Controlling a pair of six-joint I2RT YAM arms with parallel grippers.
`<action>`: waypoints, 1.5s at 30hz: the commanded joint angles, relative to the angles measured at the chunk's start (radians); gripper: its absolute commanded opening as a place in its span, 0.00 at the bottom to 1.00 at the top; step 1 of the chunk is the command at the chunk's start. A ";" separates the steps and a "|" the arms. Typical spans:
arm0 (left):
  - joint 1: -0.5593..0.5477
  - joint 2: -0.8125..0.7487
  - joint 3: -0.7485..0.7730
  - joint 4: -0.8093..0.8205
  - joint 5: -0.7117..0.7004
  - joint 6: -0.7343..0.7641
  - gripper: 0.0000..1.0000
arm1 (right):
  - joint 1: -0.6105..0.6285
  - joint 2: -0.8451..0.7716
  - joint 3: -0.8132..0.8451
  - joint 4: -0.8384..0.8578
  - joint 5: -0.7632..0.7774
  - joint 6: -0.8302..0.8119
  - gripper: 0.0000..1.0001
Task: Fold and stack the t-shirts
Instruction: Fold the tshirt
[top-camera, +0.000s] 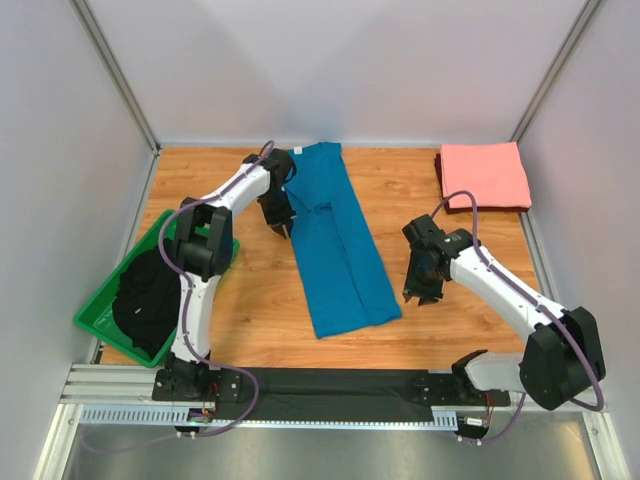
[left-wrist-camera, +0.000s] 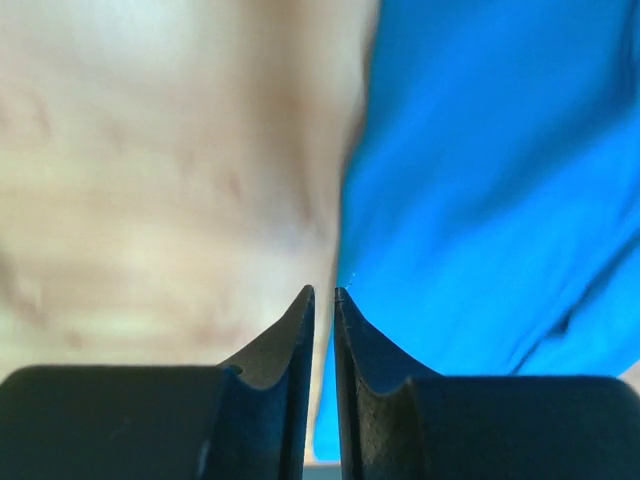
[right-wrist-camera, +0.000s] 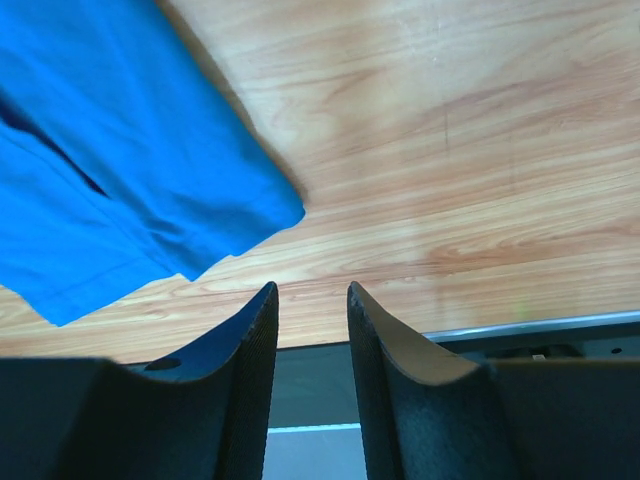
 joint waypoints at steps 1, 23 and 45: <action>-0.083 -0.212 -0.081 -0.027 0.018 0.051 0.20 | -0.007 0.029 -0.049 0.079 -0.053 -0.059 0.35; -0.327 -0.690 -0.933 0.288 0.241 -0.115 0.30 | 0.036 0.238 -0.196 0.247 -0.156 -0.068 0.29; -0.435 -0.701 -1.135 0.563 0.337 -0.354 0.51 | -0.098 0.299 -0.099 0.205 -0.262 -0.238 0.40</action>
